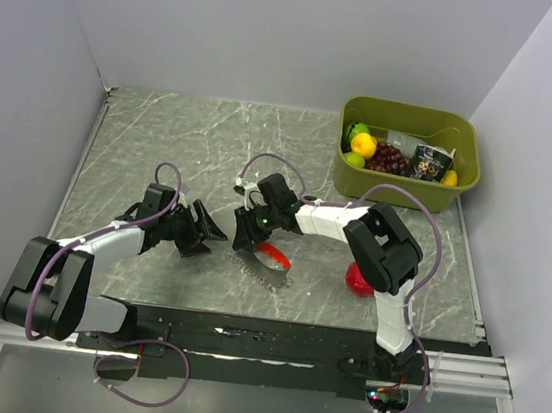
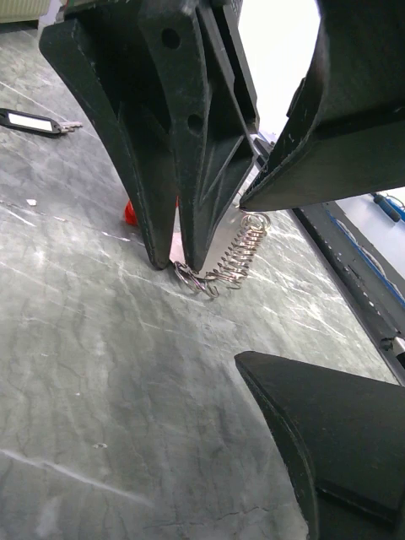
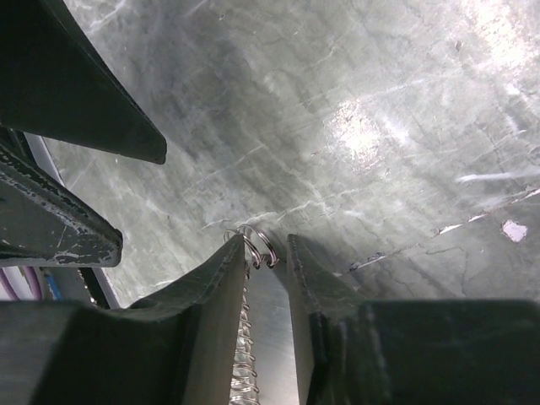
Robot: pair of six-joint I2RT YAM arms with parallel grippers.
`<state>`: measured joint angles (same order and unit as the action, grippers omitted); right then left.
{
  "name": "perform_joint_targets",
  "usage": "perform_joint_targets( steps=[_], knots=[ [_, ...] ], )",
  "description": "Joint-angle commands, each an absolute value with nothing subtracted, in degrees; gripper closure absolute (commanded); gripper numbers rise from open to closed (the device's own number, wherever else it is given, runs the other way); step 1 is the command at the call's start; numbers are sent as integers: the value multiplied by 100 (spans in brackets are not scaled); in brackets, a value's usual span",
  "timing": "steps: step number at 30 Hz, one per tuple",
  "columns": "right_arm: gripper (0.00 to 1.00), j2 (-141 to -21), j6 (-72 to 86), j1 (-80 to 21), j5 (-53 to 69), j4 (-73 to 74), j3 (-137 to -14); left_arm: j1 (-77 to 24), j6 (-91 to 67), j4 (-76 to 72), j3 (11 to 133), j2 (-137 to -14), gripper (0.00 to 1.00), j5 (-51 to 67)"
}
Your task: Put the keys on the keyring
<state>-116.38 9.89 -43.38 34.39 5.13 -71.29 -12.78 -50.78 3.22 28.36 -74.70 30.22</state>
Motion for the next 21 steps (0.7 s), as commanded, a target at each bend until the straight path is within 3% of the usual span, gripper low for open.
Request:
perform_joint_targets(
  steps=[1,7,9,13,21],
  knots=[
    [68,-11821,817,-4403,3384,484,-7207,-1239,-5159,97,2865,-7321,26,3155],
    [76,-11830,914,-4438,3445,369,-7163,-1239,-5107,176,2971,-7295,26,3147],
    [87,-11804,923,-4438,3454,360,-7163,-1239,-5098,193,2997,-7304,26,3147],
    [99,-11567,932,-4430,3454,316,-7075,-1239,-5063,220,3006,-7277,26,3146],
    [100,-10961,905,-4412,3480,457,-7031,-1248,-4826,422,3155,-7067,26,3076]
  ],
)
